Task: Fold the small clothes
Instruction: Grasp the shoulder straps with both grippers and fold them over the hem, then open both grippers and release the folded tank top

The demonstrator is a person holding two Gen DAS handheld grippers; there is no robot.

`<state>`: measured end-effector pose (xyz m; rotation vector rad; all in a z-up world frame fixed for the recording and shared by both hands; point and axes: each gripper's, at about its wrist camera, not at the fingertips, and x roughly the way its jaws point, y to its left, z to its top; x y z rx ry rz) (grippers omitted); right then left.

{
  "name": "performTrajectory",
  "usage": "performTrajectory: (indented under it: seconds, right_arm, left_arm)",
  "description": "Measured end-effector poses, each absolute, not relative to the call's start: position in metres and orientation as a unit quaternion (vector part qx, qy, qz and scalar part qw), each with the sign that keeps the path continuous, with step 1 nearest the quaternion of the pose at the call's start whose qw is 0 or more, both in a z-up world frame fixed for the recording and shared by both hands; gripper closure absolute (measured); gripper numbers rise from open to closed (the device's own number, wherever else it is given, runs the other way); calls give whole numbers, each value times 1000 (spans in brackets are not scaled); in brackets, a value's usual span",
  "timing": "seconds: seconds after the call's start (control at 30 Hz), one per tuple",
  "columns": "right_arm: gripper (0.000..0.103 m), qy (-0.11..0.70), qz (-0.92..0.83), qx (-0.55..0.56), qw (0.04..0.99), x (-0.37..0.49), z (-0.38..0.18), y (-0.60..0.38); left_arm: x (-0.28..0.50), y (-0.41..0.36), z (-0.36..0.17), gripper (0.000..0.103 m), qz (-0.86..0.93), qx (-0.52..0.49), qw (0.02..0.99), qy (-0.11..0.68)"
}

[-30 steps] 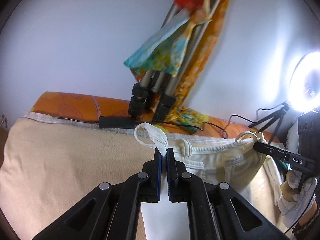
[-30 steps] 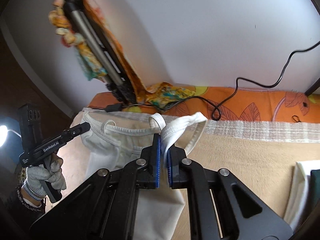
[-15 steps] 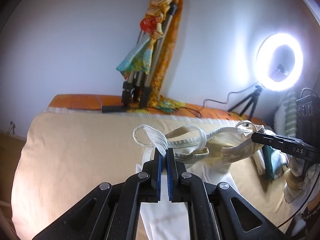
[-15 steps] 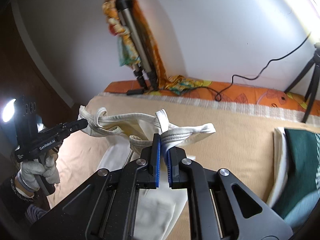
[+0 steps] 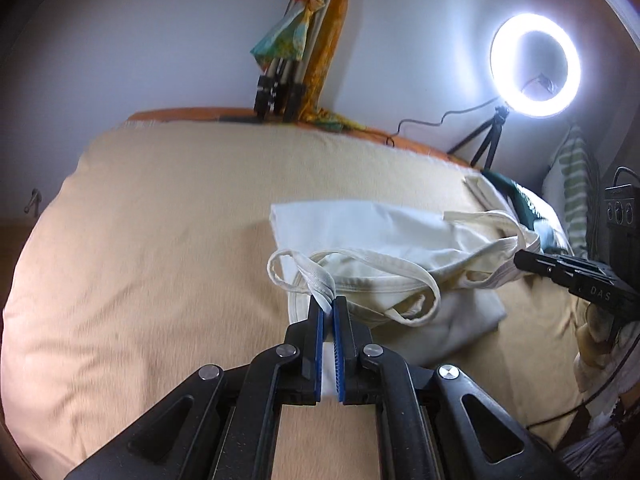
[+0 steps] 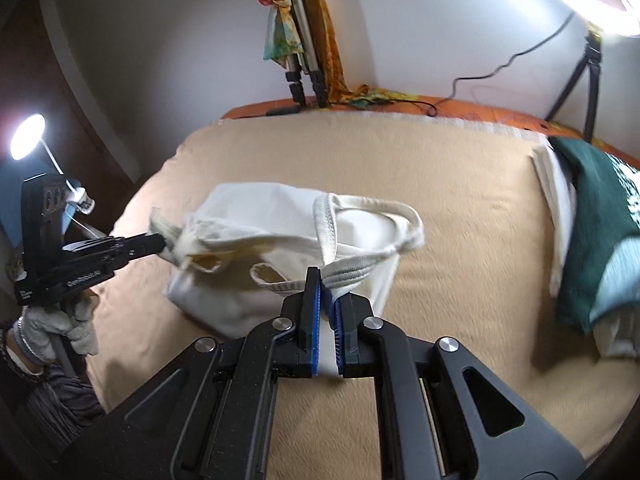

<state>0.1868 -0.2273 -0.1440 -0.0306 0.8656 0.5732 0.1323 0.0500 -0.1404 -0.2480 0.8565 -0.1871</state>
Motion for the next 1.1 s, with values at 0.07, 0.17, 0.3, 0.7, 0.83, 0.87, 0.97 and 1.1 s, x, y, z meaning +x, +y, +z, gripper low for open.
performTrajectory:
  seconds: [0.07,0.17,0.3,0.7,0.83,0.87,0.97,1.1]
  right_arm:
    - [96,418,275,-22,865,179,-149,-231]
    - [86,430,266,-54,861,167,-155,-235]
    - [70,440,262,-54,858,151,-153,-254]
    - [70,425,286,-8,859,171,-127,-233]
    - [71,455,271,-6,848,201,-137,-212]
    - [71,465,263,-13,845,208,-141,-208]
    - [71,492,240,-33,836,220,-153,-201]
    - [72,523,264,-27,810,203,-167,-208]
  left_arm:
    - [125,50,-143,100,-94,-112,897,418]
    - [113,49,-146,96,-101,-96,890,434]
    - [93,51,-143,88,-114,-81,884,446]
    - [115,57,-101,88,-113,-121,898,407]
    - [137,47,-119,88,-112,-126,889,426]
    - [140,44,-124,88,-113,-121,887,432]
    - [146,34,-137,88,-114,-97,881,449]
    - [144,33,-148,88,-104,-64,874,471]
